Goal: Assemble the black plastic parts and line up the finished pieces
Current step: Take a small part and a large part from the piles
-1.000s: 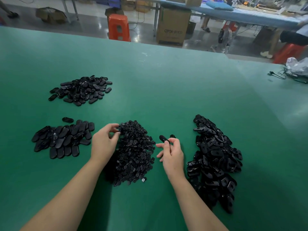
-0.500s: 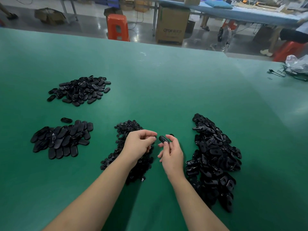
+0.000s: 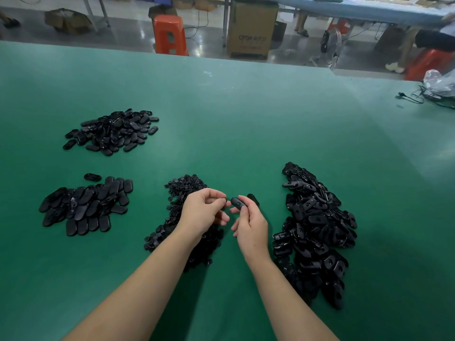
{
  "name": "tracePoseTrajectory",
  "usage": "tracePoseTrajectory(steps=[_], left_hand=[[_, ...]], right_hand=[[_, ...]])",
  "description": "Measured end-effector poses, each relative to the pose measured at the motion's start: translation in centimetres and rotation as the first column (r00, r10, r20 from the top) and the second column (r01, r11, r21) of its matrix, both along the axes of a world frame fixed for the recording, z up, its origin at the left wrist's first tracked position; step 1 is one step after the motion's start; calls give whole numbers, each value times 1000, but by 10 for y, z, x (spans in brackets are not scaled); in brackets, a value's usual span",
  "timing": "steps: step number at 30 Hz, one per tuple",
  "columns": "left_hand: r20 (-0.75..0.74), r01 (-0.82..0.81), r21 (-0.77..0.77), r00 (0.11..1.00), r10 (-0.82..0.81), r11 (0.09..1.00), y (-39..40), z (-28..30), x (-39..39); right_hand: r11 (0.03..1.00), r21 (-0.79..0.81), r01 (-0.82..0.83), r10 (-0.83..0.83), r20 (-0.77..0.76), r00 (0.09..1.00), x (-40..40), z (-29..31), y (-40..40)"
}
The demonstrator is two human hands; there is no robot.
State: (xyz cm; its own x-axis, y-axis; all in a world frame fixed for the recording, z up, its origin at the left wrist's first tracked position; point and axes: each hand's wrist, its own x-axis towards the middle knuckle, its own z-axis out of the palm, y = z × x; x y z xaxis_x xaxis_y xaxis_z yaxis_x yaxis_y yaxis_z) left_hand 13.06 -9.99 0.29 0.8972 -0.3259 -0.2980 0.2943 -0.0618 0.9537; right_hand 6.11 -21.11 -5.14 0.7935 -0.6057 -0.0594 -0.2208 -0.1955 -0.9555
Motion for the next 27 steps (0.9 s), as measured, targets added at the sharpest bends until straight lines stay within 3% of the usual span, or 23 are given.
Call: tracePoseTrajectory(steps=[4, 9, 17, 27], left_hand=[[125, -9, 159, 992, -11, 987, -4, -3, 2], [132, 13, 173, 991, -37, 985, -13, -2, 1], [214, -26, 396, 975, -64, 918, -24, -8, 5], [195, -1, 392, 977, -82, 920, -28, -7, 1]], right_hand=[[1000, -23, 14, -14, 10, 1000, 0, 1, 0], [999, -47, 14, -14, 0, 1000, 0, 0, 0], [999, -50, 17, -18, -4, 1000, 0, 4, 1], [999, -47, 28, -28, -3, 1000, -2, 5, 0]])
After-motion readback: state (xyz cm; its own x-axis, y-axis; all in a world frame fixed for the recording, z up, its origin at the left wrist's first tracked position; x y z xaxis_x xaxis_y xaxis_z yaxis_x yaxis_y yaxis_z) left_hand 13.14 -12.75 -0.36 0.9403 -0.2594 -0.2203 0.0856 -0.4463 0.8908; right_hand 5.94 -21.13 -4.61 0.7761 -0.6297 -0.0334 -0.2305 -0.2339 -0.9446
